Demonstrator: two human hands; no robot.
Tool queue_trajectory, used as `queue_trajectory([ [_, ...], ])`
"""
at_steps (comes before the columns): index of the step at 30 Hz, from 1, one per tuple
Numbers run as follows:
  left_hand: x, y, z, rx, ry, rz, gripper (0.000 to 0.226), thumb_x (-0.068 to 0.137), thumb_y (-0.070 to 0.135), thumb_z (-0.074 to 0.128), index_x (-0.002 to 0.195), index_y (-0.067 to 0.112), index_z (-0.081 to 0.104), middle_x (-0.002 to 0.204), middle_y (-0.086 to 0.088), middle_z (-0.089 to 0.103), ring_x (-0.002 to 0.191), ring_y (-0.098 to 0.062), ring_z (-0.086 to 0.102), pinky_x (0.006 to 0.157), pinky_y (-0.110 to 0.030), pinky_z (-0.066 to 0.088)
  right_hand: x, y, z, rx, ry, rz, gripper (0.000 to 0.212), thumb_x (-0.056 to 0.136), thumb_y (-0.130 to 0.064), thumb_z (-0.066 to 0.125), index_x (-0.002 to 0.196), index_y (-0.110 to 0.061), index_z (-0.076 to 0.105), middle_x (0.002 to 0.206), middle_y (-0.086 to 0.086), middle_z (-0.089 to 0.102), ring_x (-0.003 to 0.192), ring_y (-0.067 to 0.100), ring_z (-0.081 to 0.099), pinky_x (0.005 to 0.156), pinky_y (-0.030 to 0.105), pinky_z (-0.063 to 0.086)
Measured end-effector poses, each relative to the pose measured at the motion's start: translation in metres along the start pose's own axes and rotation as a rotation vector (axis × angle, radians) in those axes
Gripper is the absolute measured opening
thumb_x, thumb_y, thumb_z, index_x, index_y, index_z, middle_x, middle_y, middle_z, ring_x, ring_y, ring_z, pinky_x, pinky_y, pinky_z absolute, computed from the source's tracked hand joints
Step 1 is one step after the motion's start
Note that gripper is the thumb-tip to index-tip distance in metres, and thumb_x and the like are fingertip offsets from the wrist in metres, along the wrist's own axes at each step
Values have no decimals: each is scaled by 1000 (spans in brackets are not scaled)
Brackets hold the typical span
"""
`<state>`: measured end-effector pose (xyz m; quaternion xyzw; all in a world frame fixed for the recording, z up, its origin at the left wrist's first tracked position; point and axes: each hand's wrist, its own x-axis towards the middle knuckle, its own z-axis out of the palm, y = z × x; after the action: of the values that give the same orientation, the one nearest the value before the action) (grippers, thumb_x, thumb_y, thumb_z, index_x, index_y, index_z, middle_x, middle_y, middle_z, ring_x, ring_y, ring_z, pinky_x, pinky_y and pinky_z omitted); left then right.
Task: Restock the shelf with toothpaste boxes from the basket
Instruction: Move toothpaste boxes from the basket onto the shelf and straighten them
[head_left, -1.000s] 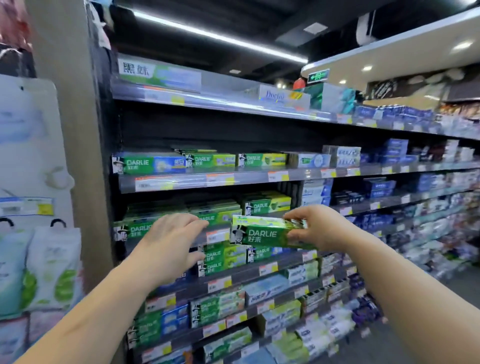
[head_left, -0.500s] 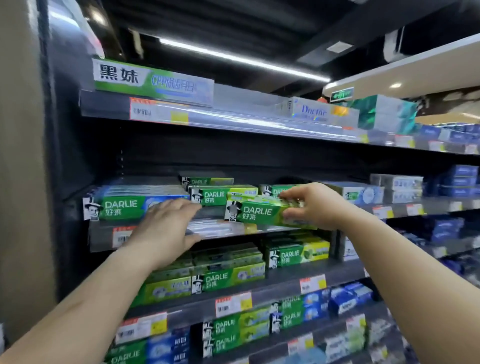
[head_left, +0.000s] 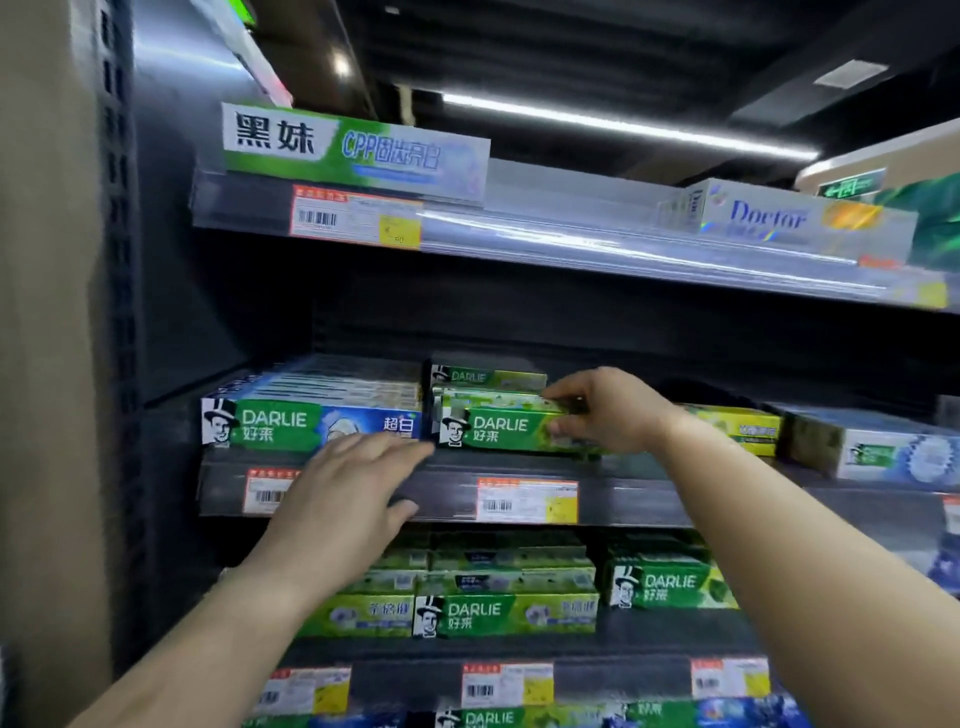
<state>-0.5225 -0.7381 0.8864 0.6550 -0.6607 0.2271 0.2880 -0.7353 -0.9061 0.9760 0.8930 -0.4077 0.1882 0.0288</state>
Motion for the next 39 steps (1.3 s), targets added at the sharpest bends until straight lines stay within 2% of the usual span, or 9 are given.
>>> queue_trajectory([
  [5,-1,0,2,13,34,-20,57,82,29,70,135,31,49,134,10,53,125,-14,47,107,-25,25,4,6,17,-108,48,-11,47,87,-49,59,133,-44,49,150,-2,38,135,28,35,108,43,34],
  [8,-1,1,2,4,33,-33,57,81,28,71,134,31,49,133,11,54,124,-13,47,107,-27,28,9,7,21,-61,10,-52,48,90,-42,59,136,-38,48,153,4,35,142,21,30,111,34,31],
  [11,-2,0,2,1,30,-35,57,82,28,70,134,32,49,133,12,53,124,-12,46,107,-26,29,13,3,27,32,-34,-75,47,93,-33,59,139,-31,47,151,6,38,139,22,36,111,26,28],
  [21,-2,-4,6,-14,47,-28,56,79,24,73,131,28,53,128,9,58,118,-16,51,103,-25,31,11,-4,28,45,-23,-77,51,93,-34,59,141,-28,44,145,-3,47,133,21,44,106,24,32],
  [26,-3,-5,4,-5,30,-25,56,81,26,71,133,29,50,130,10,56,121,-15,48,105,-30,34,-13,7,6,194,116,-30,52,91,-32,62,140,-27,46,146,-1,45,134,18,43,108,24,30],
  [28,-2,-5,3,-4,24,-30,56,81,25,72,133,28,51,129,9,57,120,-17,49,105,-32,36,-28,20,-7,205,171,43,46,93,-32,59,138,-29,49,144,-2,48,131,20,47,102,25,36],
  [31,-1,-2,2,-8,22,-52,55,80,24,72,132,28,52,128,8,58,119,-19,49,104,-35,37,-49,33,-16,161,203,120,40,93,-32,58,132,-28,56,134,2,58,118,24,56,83,24,40],
  [35,0,6,0,17,-37,-74,59,84,31,67,138,29,43,137,7,49,127,-19,40,111,-34,28,-60,16,-6,159,155,82,37,90,-36,62,126,-30,59,128,3,61,94,23,59,74,25,41],
  [39,-10,13,-10,41,-82,-101,70,86,37,63,146,34,26,154,5,24,143,-20,15,118,-34,7,-63,-24,13,163,123,-31,40,87,-37,65,126,-31,59,133,2,56,109,25,59,90,31,46],
])
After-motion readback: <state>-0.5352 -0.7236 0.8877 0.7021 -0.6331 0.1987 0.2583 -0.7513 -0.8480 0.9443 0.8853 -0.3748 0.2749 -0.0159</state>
